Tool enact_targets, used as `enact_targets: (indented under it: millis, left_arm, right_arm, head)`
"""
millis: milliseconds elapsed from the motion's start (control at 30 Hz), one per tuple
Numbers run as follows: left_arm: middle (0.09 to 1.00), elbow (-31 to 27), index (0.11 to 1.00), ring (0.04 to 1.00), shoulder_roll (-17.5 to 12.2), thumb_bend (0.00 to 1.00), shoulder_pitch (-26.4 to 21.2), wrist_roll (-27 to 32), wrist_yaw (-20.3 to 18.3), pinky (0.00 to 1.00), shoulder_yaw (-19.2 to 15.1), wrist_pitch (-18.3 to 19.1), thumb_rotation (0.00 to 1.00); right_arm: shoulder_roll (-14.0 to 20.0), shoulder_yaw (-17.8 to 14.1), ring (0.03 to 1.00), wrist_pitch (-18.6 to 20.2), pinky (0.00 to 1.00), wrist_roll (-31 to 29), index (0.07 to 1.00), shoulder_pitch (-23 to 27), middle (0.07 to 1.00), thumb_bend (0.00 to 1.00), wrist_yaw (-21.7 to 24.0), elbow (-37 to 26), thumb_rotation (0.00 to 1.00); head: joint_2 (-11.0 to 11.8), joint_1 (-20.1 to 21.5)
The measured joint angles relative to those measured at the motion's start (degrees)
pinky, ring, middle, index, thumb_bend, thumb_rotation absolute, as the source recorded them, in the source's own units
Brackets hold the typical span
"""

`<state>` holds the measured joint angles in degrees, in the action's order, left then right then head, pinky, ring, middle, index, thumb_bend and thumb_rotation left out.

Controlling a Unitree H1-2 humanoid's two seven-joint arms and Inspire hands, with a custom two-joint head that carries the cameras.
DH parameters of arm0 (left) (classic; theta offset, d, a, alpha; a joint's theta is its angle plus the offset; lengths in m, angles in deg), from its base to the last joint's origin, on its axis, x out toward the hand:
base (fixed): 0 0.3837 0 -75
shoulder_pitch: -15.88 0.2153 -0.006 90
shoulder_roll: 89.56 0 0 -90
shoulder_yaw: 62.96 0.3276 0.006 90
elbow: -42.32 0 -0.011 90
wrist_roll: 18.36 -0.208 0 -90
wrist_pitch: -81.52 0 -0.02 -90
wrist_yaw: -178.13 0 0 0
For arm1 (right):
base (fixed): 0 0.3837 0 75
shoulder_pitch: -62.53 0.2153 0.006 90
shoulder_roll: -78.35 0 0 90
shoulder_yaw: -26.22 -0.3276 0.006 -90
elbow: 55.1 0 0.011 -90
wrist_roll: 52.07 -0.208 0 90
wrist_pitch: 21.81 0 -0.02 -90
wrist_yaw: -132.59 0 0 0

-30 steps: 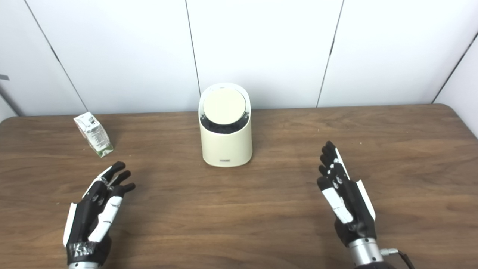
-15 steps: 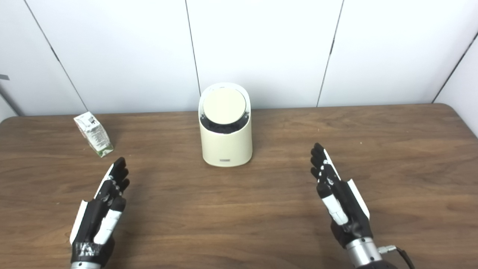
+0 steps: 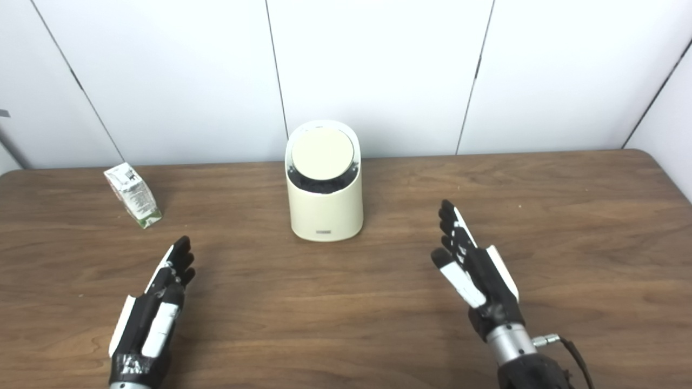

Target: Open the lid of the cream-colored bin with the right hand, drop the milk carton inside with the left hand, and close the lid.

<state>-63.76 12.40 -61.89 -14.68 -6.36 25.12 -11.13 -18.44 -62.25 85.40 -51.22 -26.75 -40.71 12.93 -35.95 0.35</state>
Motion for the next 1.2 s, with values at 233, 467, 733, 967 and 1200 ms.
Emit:
enact_targets:
  millis: [233,467,733,967,1200]
  left_arm:
    - [1.000,1.2,1.000,1.000,0.4,0.79,0.6,-0.6,0.0,1.00,0.5,-2.9,0.78]
    - [1.000,3.4,1.000,1.000,0.5,0.81,0.6,-1.1,0.0,1.00,1.0,-5.7,0.78]
    - [1.000,4.1,1.000,1.000,0.5,0.79,0.4,-1.4,0.3,1.00,1.1,-7.3,0.76]
    - [1.000,4.8,1.000,1.000,0.6,0.81,0.0,-1.9,1.4,1.00,1.4,-8.2,0.73]
    - [1.000,5.5,1.000,1.000,0.8,0.82,-0.4,-2.5,1.7,1.00,1.5,-9.6,0.72]
  right_arm:
    - [0.0,1.8,1.000,2.0,0.94,6.4,1.000,8.2,1.000,0.90,-1.0,2.2,0.83]
    - [-2.0,4.8,0.952,2.3,0.90,13.4,1.000,14.7,0.983,0.93,-3.2,7.4,0.89]
    - [-3.4,5.6,0.976,2.8,0.89,18.1,1.000,20.5,0.999,0.92,-4.8,13.2,0.82]
    - [-4.0,6.6,0.999,2.9,0.90,19.4,1.000,26.0,1.000,0.91,-5.0,19.4,0.70]
    - [-4.5,6.7,0.991,2.0,0.88,19.7,1.000,29.3,1.000,0.94,-6.8,24.9,0.62]
  head:
    - [7.5,0.6]
    - [10.9,-0.3]
    - [13.2,-1.5]
    - [13.9,-1.8]
    - [14.7,-2.4]
